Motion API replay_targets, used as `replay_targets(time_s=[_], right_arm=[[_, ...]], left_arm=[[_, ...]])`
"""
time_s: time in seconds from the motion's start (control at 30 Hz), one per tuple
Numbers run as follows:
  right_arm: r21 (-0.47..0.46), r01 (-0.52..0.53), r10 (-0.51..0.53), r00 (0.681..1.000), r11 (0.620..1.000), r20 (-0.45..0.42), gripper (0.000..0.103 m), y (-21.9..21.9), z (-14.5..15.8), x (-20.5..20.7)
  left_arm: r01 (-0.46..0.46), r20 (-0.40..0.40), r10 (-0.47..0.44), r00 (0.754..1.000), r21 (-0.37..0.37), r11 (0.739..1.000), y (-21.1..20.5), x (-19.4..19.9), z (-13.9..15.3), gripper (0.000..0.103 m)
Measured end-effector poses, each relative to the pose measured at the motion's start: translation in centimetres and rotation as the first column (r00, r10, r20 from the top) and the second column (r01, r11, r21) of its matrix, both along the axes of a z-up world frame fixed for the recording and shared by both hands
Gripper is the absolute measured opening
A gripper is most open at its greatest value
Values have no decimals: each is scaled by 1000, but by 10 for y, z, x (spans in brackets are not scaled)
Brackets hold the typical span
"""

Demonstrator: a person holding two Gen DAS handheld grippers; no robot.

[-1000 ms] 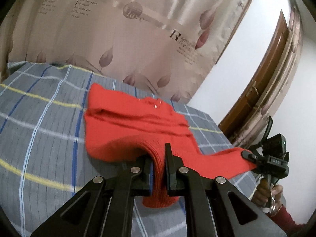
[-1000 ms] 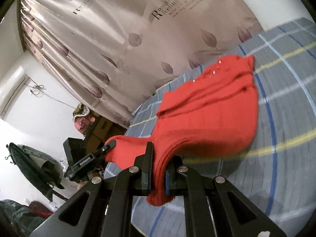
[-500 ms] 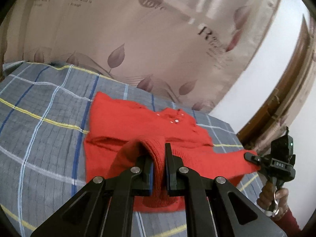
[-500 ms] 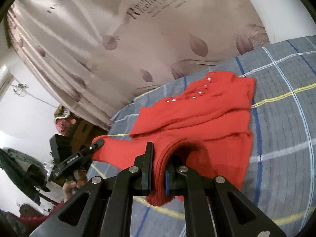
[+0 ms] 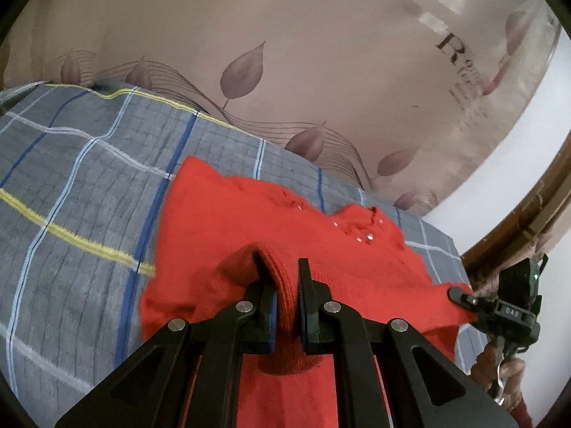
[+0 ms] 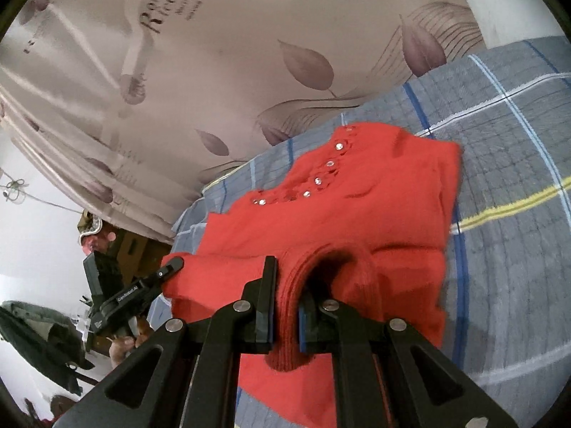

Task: Fold small clothes
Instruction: 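Fold the held hem up toward the collar with the right gripper, then open the right gripper and release the folded hem onto the sweater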

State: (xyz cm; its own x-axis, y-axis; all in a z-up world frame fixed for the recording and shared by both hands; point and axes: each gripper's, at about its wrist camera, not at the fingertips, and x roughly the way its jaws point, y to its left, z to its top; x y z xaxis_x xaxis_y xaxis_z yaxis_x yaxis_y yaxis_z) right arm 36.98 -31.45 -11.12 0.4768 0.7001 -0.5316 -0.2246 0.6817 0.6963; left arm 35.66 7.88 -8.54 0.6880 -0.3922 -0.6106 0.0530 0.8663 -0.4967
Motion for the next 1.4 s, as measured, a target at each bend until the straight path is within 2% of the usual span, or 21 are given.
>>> replay_targets(time_s=[0.13,0.27,0.3,0.37,0.4,0.43,0.47,0.53,0.63,0.73,0.8,0.87,0.9,0.97,1.0,1.07,1.13,1.2,1.27,1.33,1.4], right_arm=[[21,11,-10,1000,1000,-17,9,-2,-10,13],[57,26,-24,999,998,-33,11,-5,-18,24],[76,35,-32,999,996,-43,13,-7,-21,27],[121,62,-56,997,991,-54,13,-11,-25,30],[149,89,-80,995,985,-61,15,-16,-27,31],[178,116,-104,992,977,-74,19,-20,-30,33],[226,147,-130,988,963,-87,22,-27,-33,33],[279,199,-181,979,939,-90,35,-39,-35,30],[287,218,-207,976,933,-68,36,-48,-32,18],[234,188,-189,982,954,-17,36,-46,-23,-1],[184,162,-167,986,970,14,38,-41,-19,-17],[140,133,-139,990,981,34,42,-34,-19,-33],[107,116,-122,992,987,45,44,-30,-20,-43],[50,100,-103,993,994,54,45,-21,-25,-55],[33,93,-95,994,995,55,45,-17,-27,-58],[24,72,-73,996,997,48,45,-9,-34,-63],[28,67,-68,997,997,39,46,-3,-40,-66],[37,63,-64,997,997,48,46,-3,-40,-68],[30,68,-70,996,997,57,52,-4,-40,-69],[39,75,-77,996,996,48,54,-6,-41,-69],[53,92,-95,995,994,42,55,-12,-43,-71]], left_arm=[[6,4,-6,1000,16,1000,-2,14,-3,11],[5,17,-5,1000,6,1000,1,26,-3,22],[-2,19,2,1000,-2,1000,3,28,-2,29],[-36,26,36,999,-28,999,9,31,-2,60],[-72,37,73,997,-35,997,14,31,0,84],[-119,70,123,990,-53,991,22,28,4,88],[-147,110,156,982,-86,985,30,24,7,89],[-171,131,187,974,-122,978,42,22,11,90],[-187,108,197,974,-97,978,57,22,13,90],[-142,114,148,982,-57,988,62,11,10,90],[-35,139,38,990,-25,999,55,-3,8,90],[124,144,-127,981,25,992,36,-16,8,90],[201,142,-206,968,51,978,24,-22,7,90],[353,117,-369,922,135,926,-9,-34,5,90],[385,90,-406,910,188,904,-24,-36,1,90],[415,53,-436,898,222,882,-43,-29,-6,90],[412,36,-427,904,199,889,-49,-15,-10,90],[371,14,-378,926,160,915,-43,4,-16,90],[280,-4,-281,960,96,955,-23,23,-19,90],[129,-12,-129,992,65,990,6,30,-20,90],[11,-12,-11,1000,-13,1000,37,29,-23,90]])
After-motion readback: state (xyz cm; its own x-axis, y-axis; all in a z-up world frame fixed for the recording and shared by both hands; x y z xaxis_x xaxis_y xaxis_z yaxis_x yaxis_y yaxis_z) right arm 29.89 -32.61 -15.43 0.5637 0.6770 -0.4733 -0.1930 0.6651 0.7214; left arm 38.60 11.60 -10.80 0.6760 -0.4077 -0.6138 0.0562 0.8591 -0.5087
